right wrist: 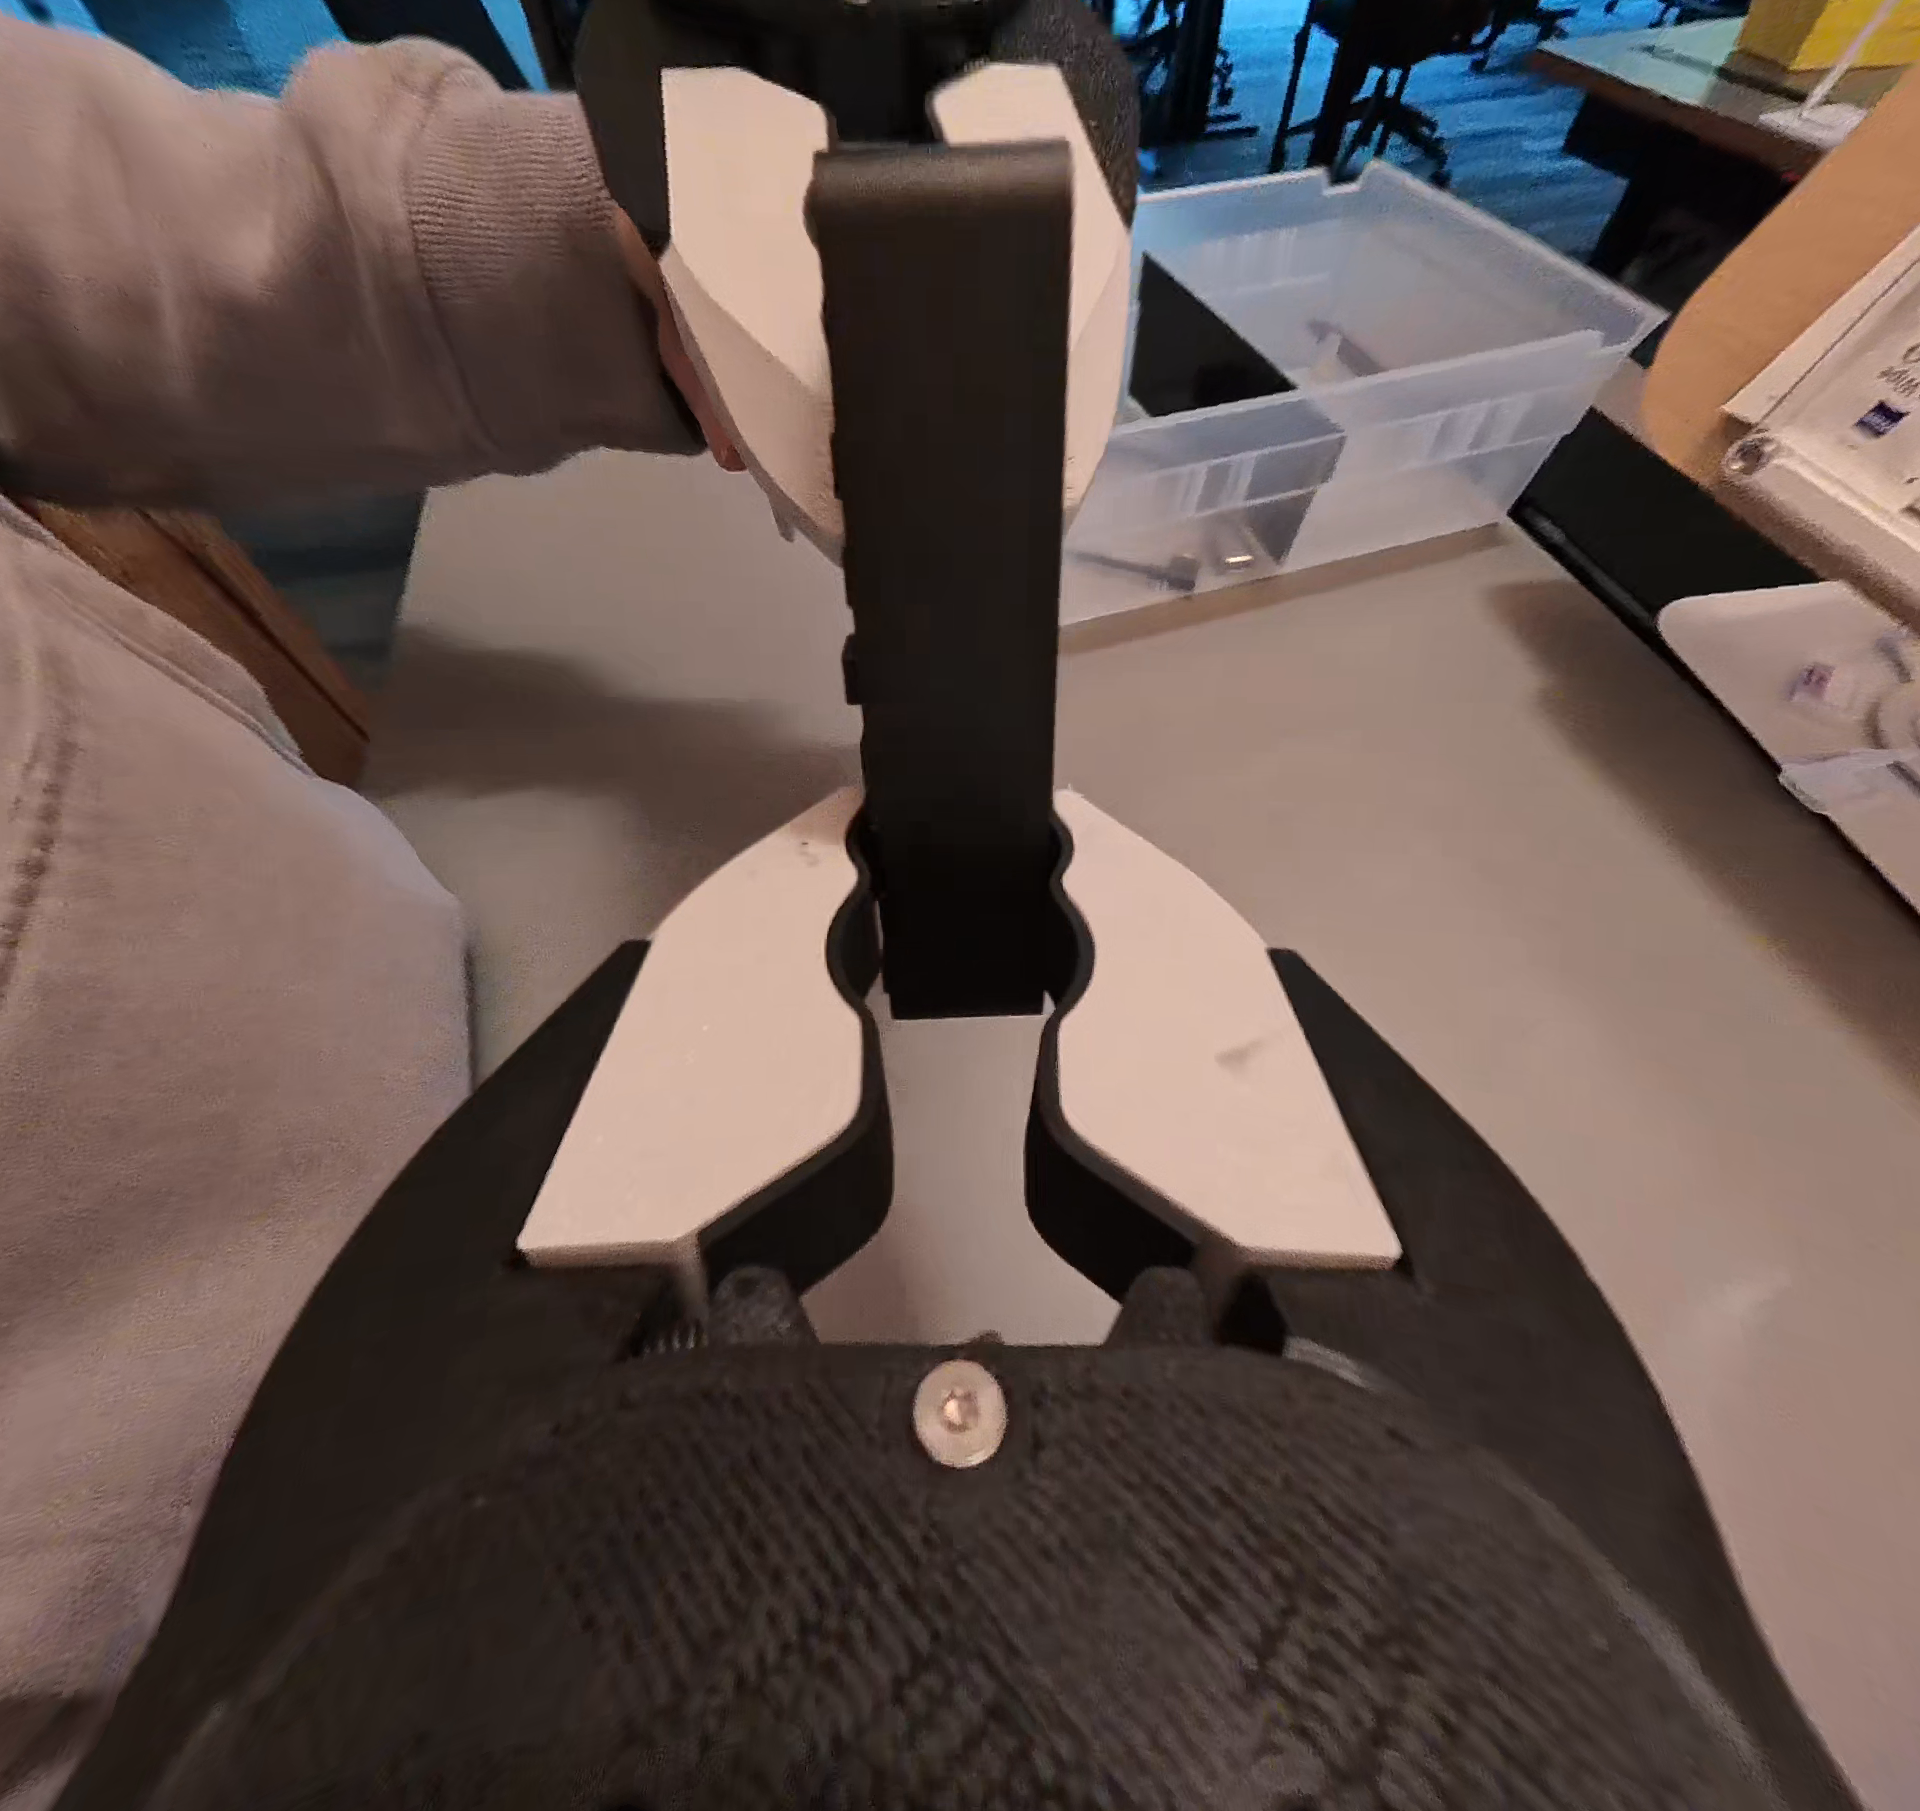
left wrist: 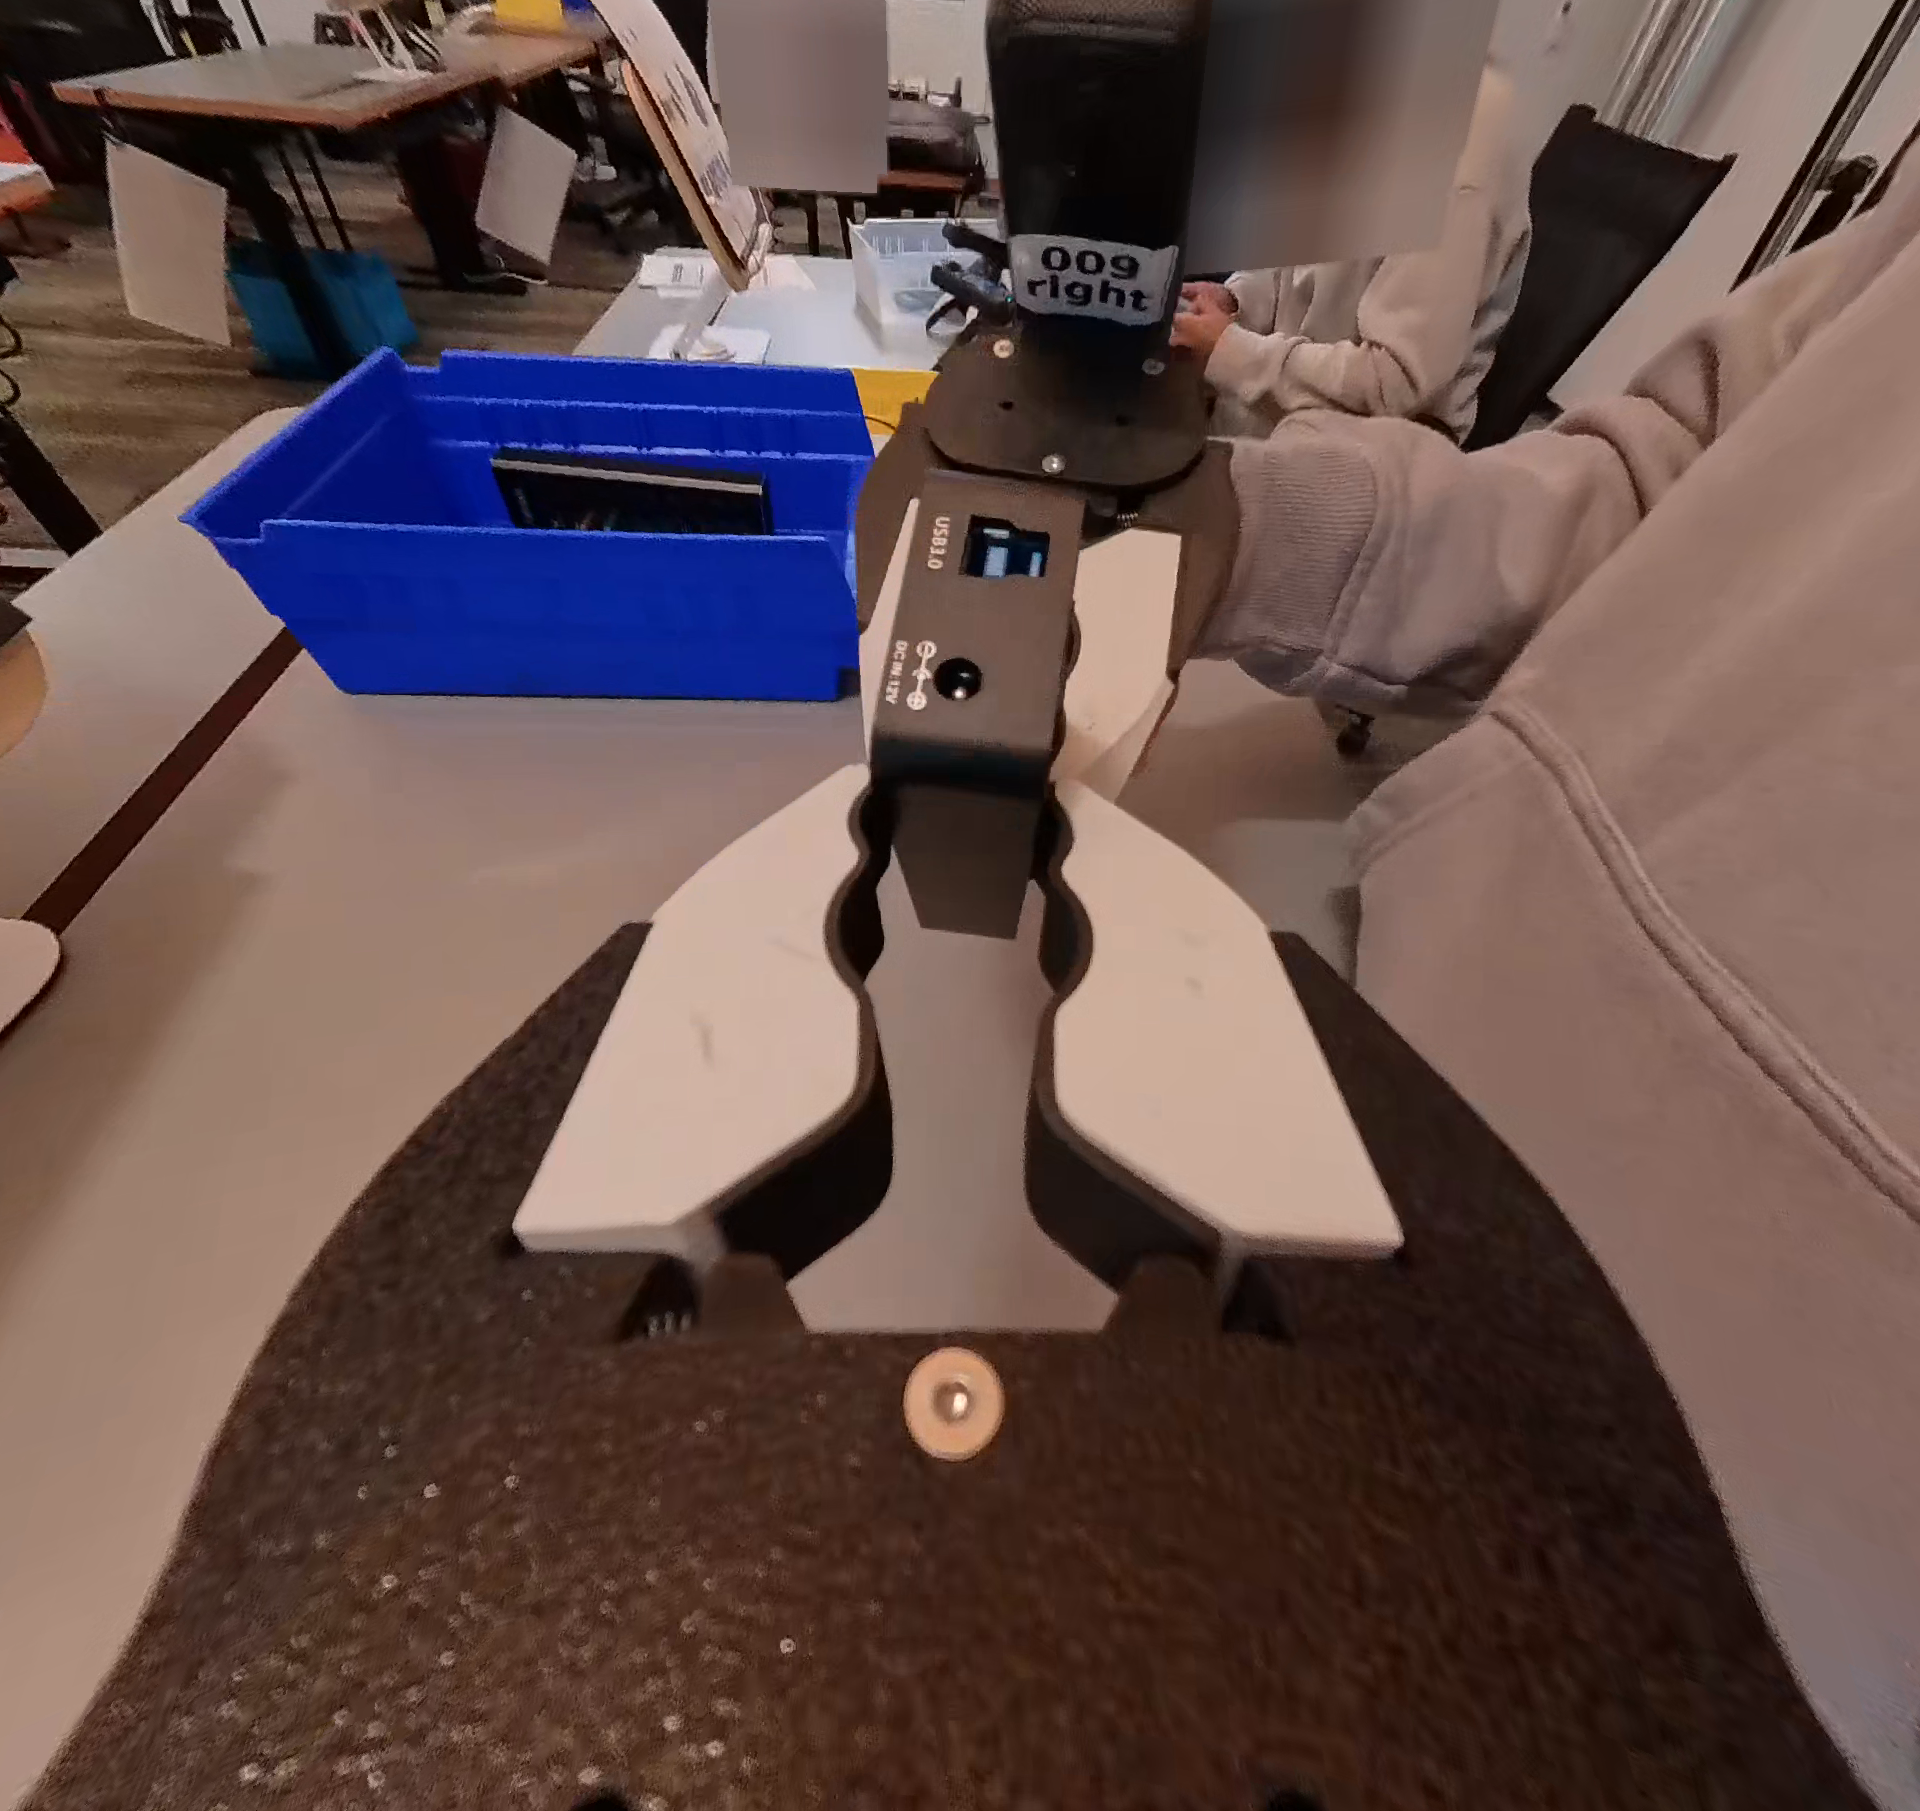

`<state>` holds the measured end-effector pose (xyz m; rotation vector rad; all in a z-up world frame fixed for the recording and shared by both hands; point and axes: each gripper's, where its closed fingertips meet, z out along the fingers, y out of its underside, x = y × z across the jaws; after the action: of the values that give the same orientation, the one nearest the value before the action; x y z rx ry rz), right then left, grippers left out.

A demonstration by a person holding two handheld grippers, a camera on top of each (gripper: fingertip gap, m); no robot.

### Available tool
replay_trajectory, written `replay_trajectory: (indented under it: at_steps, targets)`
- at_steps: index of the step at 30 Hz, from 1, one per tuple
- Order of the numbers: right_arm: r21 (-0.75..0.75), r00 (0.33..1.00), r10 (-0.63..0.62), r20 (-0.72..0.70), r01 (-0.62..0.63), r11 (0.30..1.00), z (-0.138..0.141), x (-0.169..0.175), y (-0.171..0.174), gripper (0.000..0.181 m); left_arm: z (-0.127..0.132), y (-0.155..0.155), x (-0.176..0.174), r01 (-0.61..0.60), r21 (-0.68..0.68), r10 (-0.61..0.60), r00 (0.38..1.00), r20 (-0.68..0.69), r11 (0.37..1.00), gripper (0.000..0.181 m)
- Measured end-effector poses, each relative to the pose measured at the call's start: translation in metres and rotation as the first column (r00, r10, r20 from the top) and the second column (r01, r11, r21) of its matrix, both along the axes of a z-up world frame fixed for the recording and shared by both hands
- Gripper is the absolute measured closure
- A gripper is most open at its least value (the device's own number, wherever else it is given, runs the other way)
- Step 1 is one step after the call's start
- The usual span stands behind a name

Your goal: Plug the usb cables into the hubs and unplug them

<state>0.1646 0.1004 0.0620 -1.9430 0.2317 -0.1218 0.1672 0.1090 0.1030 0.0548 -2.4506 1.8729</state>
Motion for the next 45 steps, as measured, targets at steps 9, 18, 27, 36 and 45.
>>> replay_trajectory:
  at_steps: [9, 18, 27, 36, 45]
  targets:
    - [0.201, 0.952, -0.299, 0.07, 0.28, 0.939, 0.017, 0.028, -0.012, 0.154, 0.007, -0.007, 0.031, -0.303, -0.078, 0.3, 0.953, -0.053, 0.95, 0.128]
    - [0.026, 0.76, -0.539, 0.364, 0.57, 0.821, 0.006, 0.058, -0.035, 0.154, 0.017, -0.025, 0.043, -0.6, 0.084, 0.596, 0.751, -0.284, 0.796, 0.093]
    - [-0.076, 0.784, -0.446, 0.432, 0.525, 0.848, -0.008, 0.049, -0.023, 0.148, 0.004, -0.027, 0.04, -0.496, 0.125, 0.511, 0.837, -0.195, 0.859, 0.123]
    - [0.119, 0.995, -0.029, -0.096, 0.04, 0.992, 0.007, 0.0, 0.002, 0.092, 0.008, -0.029, -0.005, 0.001, 0.174, -0.015, 0.997, 0.076, 0.985, 0.123]
    - [0.045, 0.999, -0.041, -0.014, 0.042, 0.998, -0.008, -0.004, 0.022, 0.1, -0.012, -0.043, -0.015, 0.067, 0.313, -0.103, 0.99, 0.099, 0.947, 0.123]
